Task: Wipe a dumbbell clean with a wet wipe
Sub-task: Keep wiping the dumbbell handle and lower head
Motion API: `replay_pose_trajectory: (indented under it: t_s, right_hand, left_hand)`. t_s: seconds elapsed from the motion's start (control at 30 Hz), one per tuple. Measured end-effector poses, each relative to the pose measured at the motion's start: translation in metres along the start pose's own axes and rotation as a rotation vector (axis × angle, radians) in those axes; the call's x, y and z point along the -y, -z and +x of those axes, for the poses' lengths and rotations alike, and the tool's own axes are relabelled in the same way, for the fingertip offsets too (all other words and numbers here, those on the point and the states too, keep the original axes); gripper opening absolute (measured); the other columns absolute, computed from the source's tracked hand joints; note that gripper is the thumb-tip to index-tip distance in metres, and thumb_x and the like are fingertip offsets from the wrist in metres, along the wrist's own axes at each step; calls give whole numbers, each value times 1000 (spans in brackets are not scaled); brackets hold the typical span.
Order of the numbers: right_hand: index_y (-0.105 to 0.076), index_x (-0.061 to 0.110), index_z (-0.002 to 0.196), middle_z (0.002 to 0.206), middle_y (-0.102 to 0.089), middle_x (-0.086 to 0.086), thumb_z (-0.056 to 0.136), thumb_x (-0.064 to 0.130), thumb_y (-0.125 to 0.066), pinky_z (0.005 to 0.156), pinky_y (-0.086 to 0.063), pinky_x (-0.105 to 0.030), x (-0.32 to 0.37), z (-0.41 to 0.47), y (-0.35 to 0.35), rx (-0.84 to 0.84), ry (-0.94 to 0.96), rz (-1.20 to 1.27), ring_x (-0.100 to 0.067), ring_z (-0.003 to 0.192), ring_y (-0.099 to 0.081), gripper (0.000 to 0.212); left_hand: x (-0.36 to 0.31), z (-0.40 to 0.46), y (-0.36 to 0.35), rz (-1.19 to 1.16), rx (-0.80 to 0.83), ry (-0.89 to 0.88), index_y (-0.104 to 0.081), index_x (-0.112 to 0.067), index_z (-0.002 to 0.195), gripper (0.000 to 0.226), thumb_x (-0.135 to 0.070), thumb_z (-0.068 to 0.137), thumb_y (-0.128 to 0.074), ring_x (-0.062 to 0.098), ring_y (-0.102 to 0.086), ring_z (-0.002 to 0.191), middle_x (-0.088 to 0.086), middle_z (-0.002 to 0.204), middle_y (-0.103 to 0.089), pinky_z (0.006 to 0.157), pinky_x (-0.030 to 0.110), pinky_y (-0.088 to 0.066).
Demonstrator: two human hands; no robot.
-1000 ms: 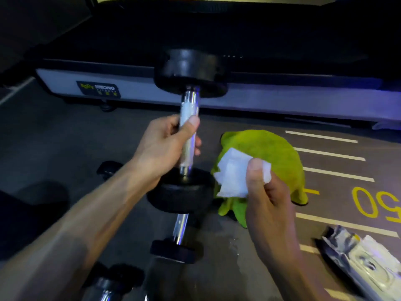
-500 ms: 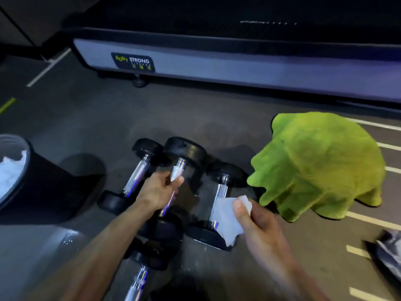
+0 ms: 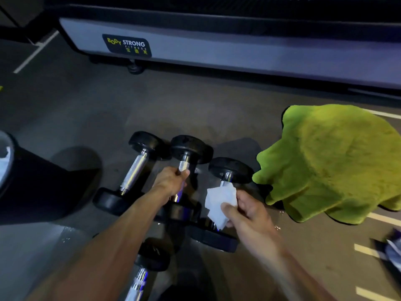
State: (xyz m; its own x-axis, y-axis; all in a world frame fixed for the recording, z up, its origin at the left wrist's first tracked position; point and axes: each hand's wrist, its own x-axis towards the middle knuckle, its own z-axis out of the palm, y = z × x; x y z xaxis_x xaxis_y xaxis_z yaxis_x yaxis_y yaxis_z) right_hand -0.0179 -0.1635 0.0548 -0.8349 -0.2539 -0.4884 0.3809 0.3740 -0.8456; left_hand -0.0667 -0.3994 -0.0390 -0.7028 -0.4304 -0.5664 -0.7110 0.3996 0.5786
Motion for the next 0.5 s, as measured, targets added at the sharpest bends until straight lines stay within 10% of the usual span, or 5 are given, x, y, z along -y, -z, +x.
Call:
replay_pose_trajectory:
  t_s: [0.23,0.37,0.5]
  right_hand:
    - [-66,25,109,99,-78,15,98,21,-64,86,-54,-28,1,10,-20,22,2,90,-1,84,-71,12]
    - [-67,22,108,101,-78,8,100,21,-62,86,-59,-30,4,13,-25,45,-12,127,-13,94,-73,9]
    - [-69,23,104,99,-76,3,100,23,-62,74,-57,-22,7,17,-29,24,-8,146,-18,87,-71,8]
  left_hand:
    - [13,-4,53,23,-33,-181,-70,-27,90,10,-31,97,-75,29,-74,98,3,92,-76,97,42,-57]
    - [19,-4,113,176,-355,-105,-68,-30,89,10,-35,94,-76,27,-73,110,7,106,-79,95,39,-55]
    - [38,25,121,311,-158,61,-69,-17,84,30,-45,95,-72,34,-70,106,14,98,-74,86,37,-53]
